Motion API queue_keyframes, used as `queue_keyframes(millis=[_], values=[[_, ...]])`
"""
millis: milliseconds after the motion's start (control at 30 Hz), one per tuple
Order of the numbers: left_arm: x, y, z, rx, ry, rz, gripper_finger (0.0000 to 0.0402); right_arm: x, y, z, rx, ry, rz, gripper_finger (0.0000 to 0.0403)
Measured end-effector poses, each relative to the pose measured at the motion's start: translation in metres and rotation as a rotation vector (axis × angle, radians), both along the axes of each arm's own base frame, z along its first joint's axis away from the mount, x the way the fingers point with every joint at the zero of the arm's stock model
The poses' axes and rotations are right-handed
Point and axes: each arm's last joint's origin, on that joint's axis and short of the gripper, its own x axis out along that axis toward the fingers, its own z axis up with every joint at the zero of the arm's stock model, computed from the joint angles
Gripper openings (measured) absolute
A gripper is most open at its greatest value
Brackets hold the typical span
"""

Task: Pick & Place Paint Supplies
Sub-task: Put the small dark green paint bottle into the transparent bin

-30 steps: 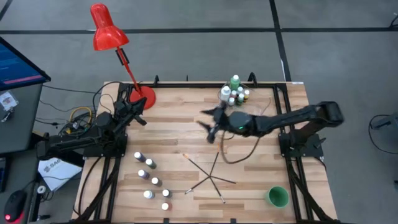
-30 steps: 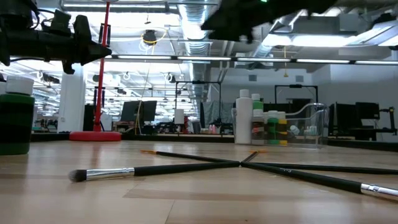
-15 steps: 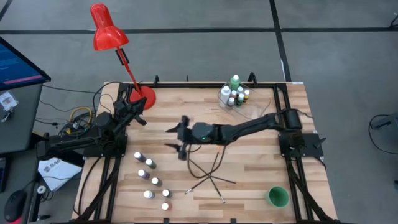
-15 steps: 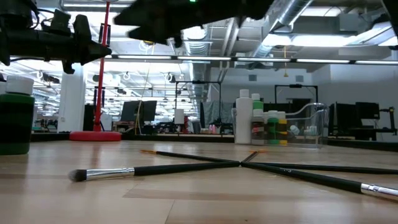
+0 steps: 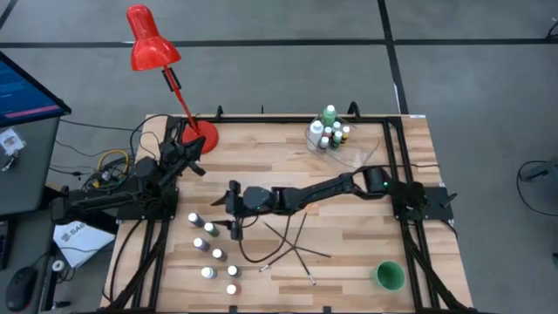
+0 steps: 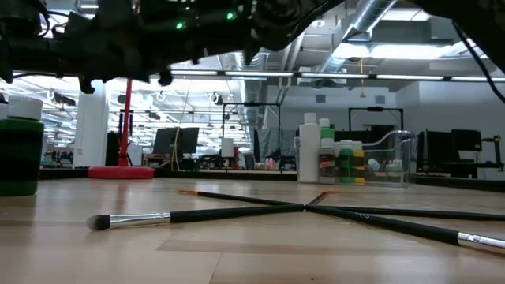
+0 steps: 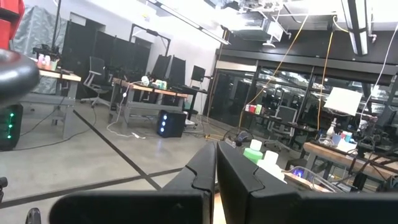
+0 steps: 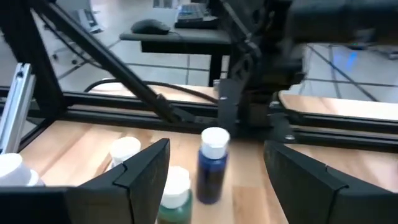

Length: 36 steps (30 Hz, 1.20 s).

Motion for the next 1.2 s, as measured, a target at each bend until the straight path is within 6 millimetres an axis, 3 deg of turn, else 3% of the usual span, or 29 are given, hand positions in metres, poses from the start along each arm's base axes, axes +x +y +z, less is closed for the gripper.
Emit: queue_keyframes(millis=[267,667,933,1200], values=[[0.0,0.0,0.0,0.0,0.0,0.001,0.0008,0.018,0.008,-0.017,0.01,0.014,0.056,0.0256],[0.0,0.0,0.0,0.001,-0.004,0.001,0.0008,0.022,0.011,-0.017,0.037,-0.006,0.068,0.0256],[0.0,0.0,0.001,0.003,-0.008,0.0,0.0008,0.029,0.012,-0.05,0.068,0.01,0.069,0.0256],[0.0,0.0,0.001,0.002,-0.008,0.001,0.0008,0.03,0.008,-0.047,0.072,0.013,0.068,0.0256]])
